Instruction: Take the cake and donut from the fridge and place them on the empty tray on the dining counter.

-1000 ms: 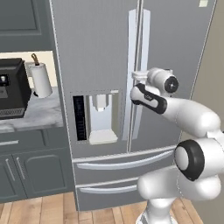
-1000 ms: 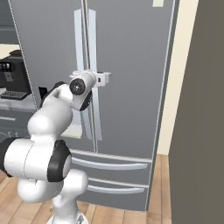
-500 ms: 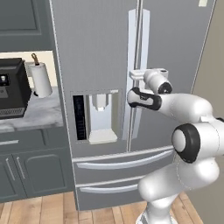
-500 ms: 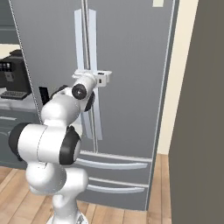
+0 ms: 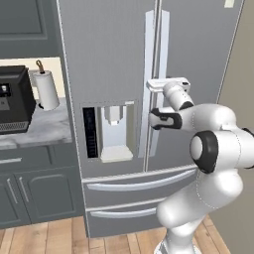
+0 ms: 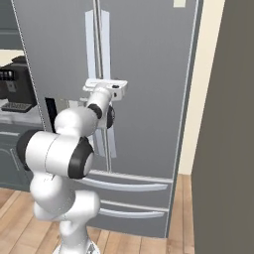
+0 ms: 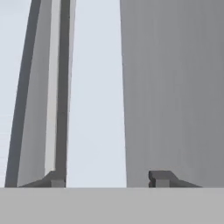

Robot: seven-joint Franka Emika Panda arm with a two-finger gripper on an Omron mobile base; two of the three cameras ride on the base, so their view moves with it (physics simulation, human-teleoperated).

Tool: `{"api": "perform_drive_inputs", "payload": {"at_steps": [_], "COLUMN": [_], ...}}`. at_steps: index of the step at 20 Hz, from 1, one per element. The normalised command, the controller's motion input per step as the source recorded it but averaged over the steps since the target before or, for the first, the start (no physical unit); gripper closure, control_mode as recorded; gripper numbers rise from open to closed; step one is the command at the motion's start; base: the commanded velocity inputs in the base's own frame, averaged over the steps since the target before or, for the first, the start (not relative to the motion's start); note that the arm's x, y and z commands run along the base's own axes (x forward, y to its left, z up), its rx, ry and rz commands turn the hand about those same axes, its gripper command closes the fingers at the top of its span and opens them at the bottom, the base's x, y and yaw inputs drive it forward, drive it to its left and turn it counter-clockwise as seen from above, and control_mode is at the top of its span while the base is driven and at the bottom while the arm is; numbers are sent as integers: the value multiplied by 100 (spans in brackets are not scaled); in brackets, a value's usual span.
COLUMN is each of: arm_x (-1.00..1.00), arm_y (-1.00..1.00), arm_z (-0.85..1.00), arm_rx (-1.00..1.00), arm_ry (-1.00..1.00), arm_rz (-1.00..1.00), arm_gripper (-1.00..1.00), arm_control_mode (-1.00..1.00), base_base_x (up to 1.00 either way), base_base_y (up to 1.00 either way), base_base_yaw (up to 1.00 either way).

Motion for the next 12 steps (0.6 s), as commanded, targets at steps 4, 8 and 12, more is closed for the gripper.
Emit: {"api": "perform_drive_inputs", "payload": {"at_steps": [4,8,12], "arm_x": [48,51,-14], "arm_y": [-5,0,0], "arm_z": [45,34,50], "arm_rx": [0,0,0], "arm_ry": [40,42,46], "arm_rz": [6,5,2], "arm_gripper": [100,100,100], "arm_control_mode": [-100,-100,-100], "base_base_x": [0,0,0], "base_base_y": [0,0,0], "base_base_yaw": [0,0,0]}}
